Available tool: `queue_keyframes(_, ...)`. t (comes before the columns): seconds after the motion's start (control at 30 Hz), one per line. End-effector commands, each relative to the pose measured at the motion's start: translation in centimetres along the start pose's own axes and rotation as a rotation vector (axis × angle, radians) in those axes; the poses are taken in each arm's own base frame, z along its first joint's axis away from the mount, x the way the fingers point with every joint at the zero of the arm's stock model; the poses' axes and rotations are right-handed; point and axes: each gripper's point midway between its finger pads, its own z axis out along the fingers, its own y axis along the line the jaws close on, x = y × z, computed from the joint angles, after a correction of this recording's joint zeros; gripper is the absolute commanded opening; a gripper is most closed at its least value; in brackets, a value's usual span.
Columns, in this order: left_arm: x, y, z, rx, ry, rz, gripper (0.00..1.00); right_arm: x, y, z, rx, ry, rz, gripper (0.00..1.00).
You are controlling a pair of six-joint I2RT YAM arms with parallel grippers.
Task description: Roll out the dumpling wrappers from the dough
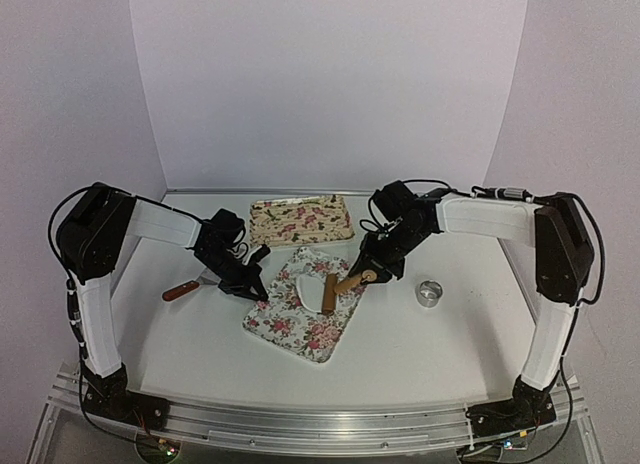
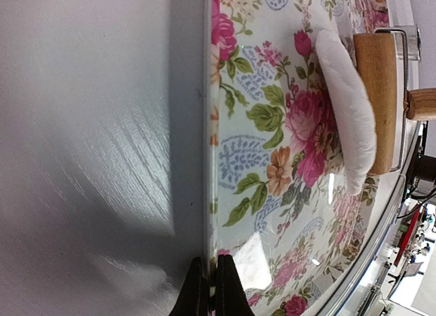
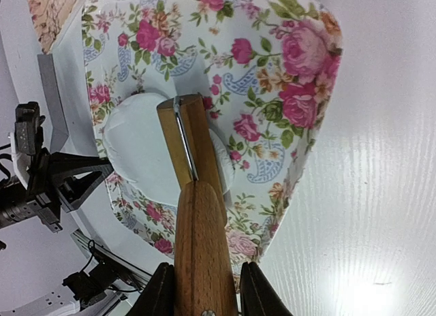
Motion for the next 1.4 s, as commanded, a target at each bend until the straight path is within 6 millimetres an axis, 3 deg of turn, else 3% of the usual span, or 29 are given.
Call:
queue_keyframes(0.0, 0.4, 2.1, -0.9, -0.076, -0.006, -0.052, 0.0, 4.1, -16.9, 2.1, 0.675, 0.135, 0.129, 0.0)
queue_keyframes(0.13, 0.6, 2.1, -0.6, -0.067, 0.001, -0.056, 0.0, 2.4, -13.6, 4.2, 0.618, 0.126, 0.085, 0.0)
queue_keyframes(0.3, 0.5, 1.5, -0.3, -0.055, 0.004, -0.047, 0.0, 2.4, -10.0, 8.1, 0.576, 0.156, 0.029, 0.0)
queue_keyframes(0.43, 0.5, 1.2, -0.2, -0.052, 0.009, -0.037, 0.0, 3.8, -9.3, 10.0, 0.584, 0.185, 0.007, 0.0)
queue_keyframes(0.67, 0.6, 0.7, 0.5, -0.046, 0.027, -0.023, 0.0, 3.9, -9.3, 10.3, 0.596, 0.184, -0.002, 0.0)
queue_keyframes(0.87, 1.1, 1.6, 0.1, -0.093, 0.029, -0.035, 0.0, 3.9, -11.4, 8.5, 0.647, 0.156, 0.04, 0.0)
queue_keyframes(1.03, 1.4, 2.6, -0.2, -0.121, 0.027, -0.058, 0.0, 4.0, -15.6, 5.1, 0.717, 0.139, 0.109, 0.0)
queue_keyframes(1.2, 1.2, 2.9, -0.5, -0.133, 0.019, -0.065, 0.0, 5.0, -19.8, 3.2, 0.788, 0.175, 0.167, 0.0)
queue_keyframes(1.37, 1.4, 3.3, -0.7, -0.145, 0.016, -0.073, 0.0, 5.9, -21.5, 2.3, 0.818, 0.189, 0.19, 0.0)
